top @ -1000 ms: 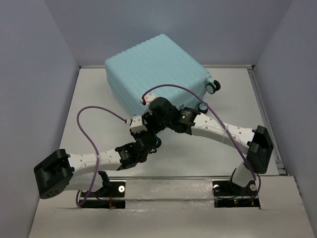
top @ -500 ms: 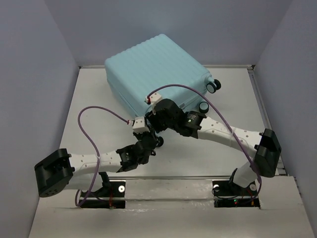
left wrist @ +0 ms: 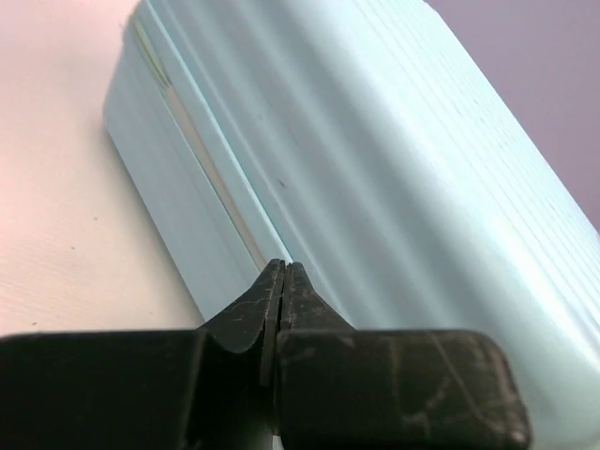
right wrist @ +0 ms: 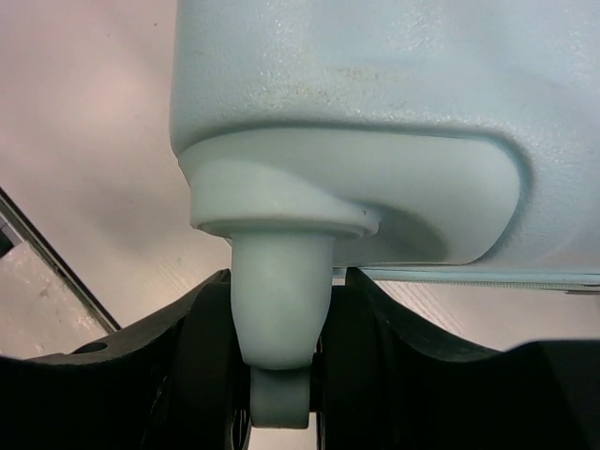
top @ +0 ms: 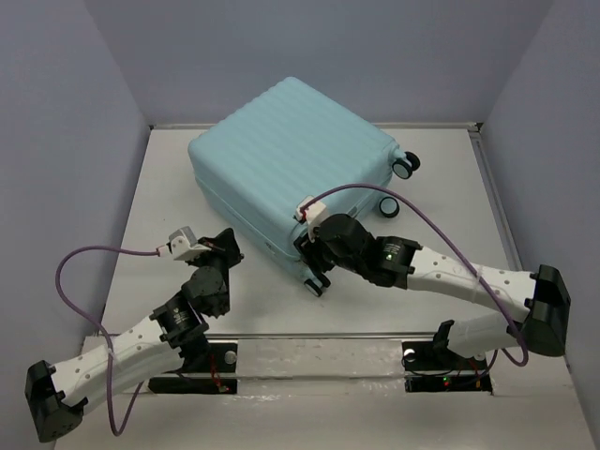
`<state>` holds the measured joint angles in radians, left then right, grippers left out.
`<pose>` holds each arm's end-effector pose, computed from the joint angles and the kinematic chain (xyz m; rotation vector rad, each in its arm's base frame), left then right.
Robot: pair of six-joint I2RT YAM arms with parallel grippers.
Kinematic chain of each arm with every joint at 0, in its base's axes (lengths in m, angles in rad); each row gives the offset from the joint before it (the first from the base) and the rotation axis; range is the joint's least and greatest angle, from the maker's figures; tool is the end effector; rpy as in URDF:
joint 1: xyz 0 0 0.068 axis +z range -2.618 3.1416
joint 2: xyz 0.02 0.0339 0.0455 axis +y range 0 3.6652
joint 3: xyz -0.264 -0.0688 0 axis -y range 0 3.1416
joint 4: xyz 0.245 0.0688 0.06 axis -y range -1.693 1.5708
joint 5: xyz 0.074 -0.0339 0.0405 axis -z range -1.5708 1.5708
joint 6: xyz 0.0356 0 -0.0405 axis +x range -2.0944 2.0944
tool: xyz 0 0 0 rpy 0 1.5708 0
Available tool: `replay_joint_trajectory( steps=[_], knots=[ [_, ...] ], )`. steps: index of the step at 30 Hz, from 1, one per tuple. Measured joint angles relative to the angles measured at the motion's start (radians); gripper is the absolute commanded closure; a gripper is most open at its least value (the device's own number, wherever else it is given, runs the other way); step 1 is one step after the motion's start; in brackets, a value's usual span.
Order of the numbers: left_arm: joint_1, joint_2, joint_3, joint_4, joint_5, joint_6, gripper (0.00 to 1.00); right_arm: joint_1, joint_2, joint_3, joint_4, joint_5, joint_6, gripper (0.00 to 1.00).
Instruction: Pack the luggage
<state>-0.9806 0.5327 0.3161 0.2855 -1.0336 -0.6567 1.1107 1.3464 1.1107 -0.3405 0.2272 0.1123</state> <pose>0.1015 -0.0966 0.2599 -0.5855 1.4449 -0.5247 0.1425 0.2694 0.3128 -0.9182 1.9638 0.4721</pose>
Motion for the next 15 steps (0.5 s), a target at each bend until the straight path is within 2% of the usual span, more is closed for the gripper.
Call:
replay_joint_trajectory(
  steps=[6,11,15],
  knots=[
    [0.085,-0.079,-0.049,-0.077,0.044,0.003,0.94,-0.005,-0.099,-0.098,0.009,-0.018,0.001,0.93],
    [0.104,0.013,-0.055,-0.018,0.251,0.034,0.94,-0.005,-0.092,-0.096,0.009,-0.034,0.008,0.93],
    [0.092,0.105,-0.055,0.051,0.475,0.039,0.94,-0.005,-0.096,-0.095,0.009,-0.031,0.012,0.93]
  ],
)
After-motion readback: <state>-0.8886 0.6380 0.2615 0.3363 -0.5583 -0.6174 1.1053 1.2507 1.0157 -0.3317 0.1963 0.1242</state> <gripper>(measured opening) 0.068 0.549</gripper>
